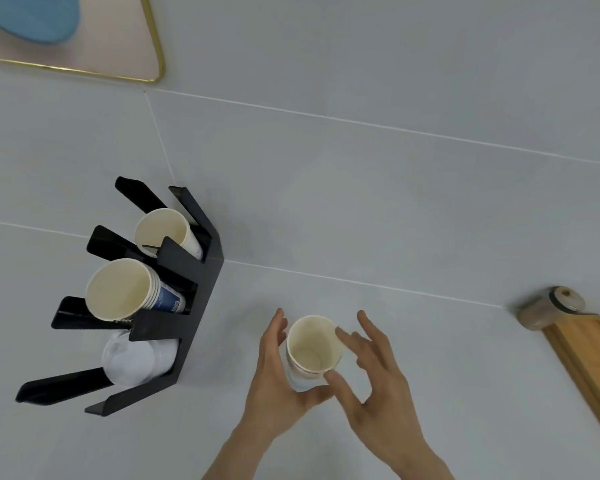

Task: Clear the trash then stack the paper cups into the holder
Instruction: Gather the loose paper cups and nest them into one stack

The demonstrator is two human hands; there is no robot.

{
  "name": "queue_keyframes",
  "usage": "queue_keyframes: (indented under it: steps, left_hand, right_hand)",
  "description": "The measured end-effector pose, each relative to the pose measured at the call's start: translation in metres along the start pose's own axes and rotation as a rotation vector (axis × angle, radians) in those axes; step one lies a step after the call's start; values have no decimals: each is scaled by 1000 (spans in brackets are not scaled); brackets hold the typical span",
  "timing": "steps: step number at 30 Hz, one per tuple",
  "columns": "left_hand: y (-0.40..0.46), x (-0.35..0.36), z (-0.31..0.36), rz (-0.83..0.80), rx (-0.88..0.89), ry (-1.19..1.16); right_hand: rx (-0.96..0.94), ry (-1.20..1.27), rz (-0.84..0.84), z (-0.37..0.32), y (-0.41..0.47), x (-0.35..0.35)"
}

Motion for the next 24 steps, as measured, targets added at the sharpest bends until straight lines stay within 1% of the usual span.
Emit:
queue_keyframes:
  steps: [2,4,6,8,11,17,24]
  left_hand:
    - [-2,-9,2,17,-35,-39]
    - [0,-17,4,75,-111,-125]
    - [5,-24,6,137,-205,-202]
    - [8,-26,8,134,-286,-210]
    - [8,-29,10,124,-372,-243]
    - [6,-34,14,153,-435,-296]
    - [10,-35,33,167,-491,-261]
  right_hand:
    - [232,177,-28,2,9,1]
    - [449,303,-79,2,22,2]
    - [619,417,-154,3,32,6]
    - [727,524,-205,4,37,8]
    - [779,567,-223,5,40,7]
    - [866,636,-256,5,41,0]
    - [889,544,-213,-10,41,0]
Point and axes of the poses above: each hand's wrist, its own y-axis towards the middle knuckle, its own x-axis out of the palm, z = x × y, the point moved 2 cm from there along y, towards the middle knuckle, and after that the axes turned 11 degrees about x, right-handed, at the moved point
